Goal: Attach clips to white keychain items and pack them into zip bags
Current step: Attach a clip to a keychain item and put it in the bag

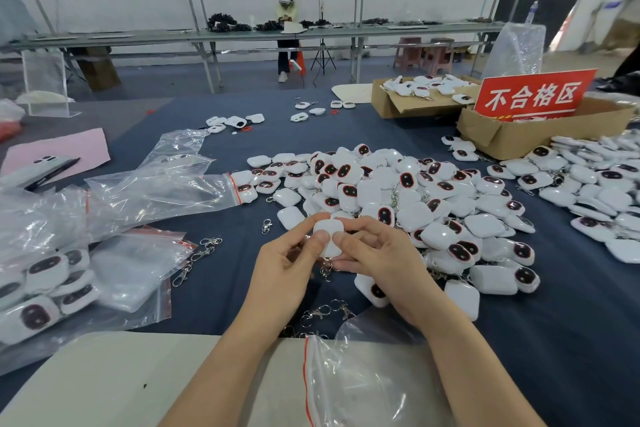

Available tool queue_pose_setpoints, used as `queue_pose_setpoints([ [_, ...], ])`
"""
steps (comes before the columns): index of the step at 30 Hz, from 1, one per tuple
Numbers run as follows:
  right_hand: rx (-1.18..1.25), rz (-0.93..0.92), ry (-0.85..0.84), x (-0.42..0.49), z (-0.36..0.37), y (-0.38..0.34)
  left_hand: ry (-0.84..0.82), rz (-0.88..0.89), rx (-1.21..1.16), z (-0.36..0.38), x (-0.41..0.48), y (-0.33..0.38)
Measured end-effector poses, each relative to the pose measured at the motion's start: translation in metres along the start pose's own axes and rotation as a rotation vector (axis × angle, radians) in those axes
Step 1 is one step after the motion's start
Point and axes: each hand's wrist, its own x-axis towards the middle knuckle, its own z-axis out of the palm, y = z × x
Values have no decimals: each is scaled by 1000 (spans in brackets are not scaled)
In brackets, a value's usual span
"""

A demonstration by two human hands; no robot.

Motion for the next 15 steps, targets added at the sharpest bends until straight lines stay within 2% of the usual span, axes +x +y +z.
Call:
queue_pose_setpoints([
  [15,-6,-93,8,0,5,2,123,-1,-41,9,0,0],
])
